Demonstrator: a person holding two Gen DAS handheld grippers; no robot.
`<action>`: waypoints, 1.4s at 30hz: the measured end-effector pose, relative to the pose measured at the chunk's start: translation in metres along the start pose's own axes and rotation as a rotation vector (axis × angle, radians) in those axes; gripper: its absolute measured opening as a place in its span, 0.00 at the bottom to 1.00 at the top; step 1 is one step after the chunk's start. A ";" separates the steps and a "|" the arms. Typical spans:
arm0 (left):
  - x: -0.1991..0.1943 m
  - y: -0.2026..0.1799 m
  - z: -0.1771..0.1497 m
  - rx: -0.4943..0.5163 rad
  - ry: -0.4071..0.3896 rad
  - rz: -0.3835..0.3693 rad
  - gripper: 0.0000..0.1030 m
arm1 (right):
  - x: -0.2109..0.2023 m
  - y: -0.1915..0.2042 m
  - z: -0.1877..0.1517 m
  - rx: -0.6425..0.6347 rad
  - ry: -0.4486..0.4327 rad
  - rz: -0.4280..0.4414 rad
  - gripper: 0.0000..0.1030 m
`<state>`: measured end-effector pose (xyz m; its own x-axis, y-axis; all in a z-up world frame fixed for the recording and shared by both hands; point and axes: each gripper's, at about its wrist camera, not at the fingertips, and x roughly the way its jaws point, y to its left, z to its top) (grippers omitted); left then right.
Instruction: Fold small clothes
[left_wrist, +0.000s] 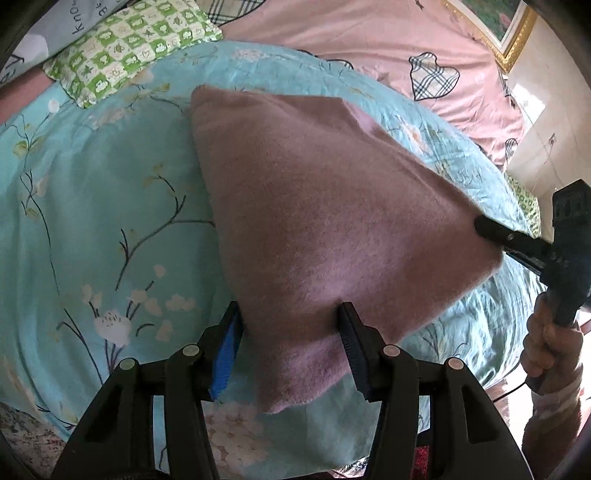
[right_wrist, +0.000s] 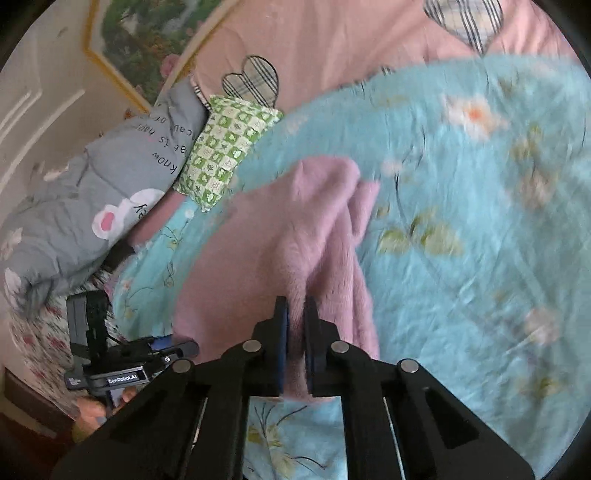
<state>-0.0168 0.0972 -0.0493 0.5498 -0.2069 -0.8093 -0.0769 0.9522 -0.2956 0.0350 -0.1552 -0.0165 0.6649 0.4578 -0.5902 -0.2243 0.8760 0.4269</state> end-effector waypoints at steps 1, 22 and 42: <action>0.004 0.002 -0.001 -0.010 0.013 -0.003 0.52 | 0.008 -0.004 -0.004 -0.003 0.029 -0.030 0.08; -0.039 -0.010 0.026 0.016 -0.125 -0.211 0.51 | 0.018 0.023 0.023 0.021 -0.041 0.078 0.12; -0.030 -0.025 -0.025 0.163 -0.057 -0.120 0.49 | 0.020 0.017 -0.020 0.000 0.044 -0.023 0.03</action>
<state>-0.0524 0.0738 -0.0300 0.5933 -0.3122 -0.7420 0.1246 0.9462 -0.2985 0.0306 -0.1282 -0.0353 0.6379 0.4441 -0.6291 -0.2096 0.8862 0.4131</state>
